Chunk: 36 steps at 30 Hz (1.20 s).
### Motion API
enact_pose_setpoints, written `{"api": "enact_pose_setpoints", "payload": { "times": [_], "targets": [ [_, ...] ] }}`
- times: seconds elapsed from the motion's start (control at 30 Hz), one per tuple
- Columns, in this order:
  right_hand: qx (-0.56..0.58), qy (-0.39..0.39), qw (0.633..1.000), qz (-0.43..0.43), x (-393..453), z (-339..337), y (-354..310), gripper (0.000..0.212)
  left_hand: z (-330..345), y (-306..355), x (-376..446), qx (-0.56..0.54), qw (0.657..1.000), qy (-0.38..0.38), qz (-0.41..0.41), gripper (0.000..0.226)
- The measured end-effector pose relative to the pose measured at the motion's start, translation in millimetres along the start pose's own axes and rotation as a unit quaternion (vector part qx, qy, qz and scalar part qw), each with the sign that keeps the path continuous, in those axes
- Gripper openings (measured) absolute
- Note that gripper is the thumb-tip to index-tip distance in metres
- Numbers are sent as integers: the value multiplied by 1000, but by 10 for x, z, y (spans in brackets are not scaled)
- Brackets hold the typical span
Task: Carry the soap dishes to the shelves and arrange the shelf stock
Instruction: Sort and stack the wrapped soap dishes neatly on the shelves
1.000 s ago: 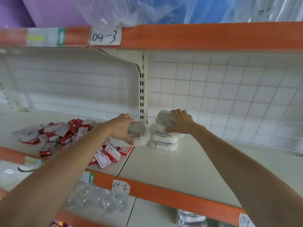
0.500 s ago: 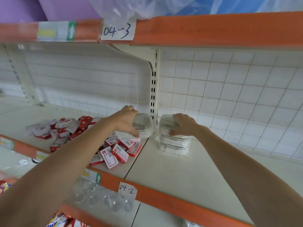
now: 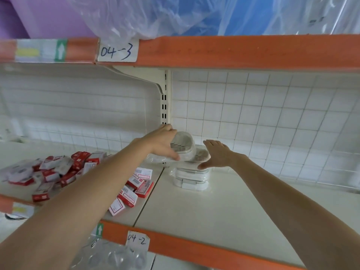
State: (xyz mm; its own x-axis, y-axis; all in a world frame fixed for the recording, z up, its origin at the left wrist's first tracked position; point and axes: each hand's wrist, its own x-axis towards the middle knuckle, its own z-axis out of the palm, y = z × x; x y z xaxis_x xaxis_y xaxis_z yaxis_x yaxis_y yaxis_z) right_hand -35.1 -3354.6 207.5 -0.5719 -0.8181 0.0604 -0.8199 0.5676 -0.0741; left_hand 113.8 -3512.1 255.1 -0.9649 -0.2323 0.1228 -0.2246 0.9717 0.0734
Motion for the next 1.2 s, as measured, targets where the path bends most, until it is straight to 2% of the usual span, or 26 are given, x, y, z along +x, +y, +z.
{"api": "enact_pose_setpoints", "payload": {
  "times": [0.17,0.37,0.53,0.73,0.93,1.07,1.2],
  "targets": [
    [18,-10,999,45,-212,-81,239,96,-13,196,294,-13,999,-1,34,106],
    [17,-18,996,90,-437,-120,456,88,47,346,551,5,998,-20,56,95],
    [31,-26,992,116,-537,-88,566,85,102,342,660,-6,997,-52,54,92],
    [-14,-51,989,138,-606,-12,610,69,107,322,663,-33,995,-77,47,89],
    [-15,-66,988,139,-679,34,582,66,137,341,645,-34,994,-91,49,90],
    [-19,-69,987,144,-790,47,564,63,99,404,513,-14,995,-56,79,102],
    [-41,-72,988,133,-1010,97,422,65,119,528,162,25,988,43,147,83]
  ]
}}
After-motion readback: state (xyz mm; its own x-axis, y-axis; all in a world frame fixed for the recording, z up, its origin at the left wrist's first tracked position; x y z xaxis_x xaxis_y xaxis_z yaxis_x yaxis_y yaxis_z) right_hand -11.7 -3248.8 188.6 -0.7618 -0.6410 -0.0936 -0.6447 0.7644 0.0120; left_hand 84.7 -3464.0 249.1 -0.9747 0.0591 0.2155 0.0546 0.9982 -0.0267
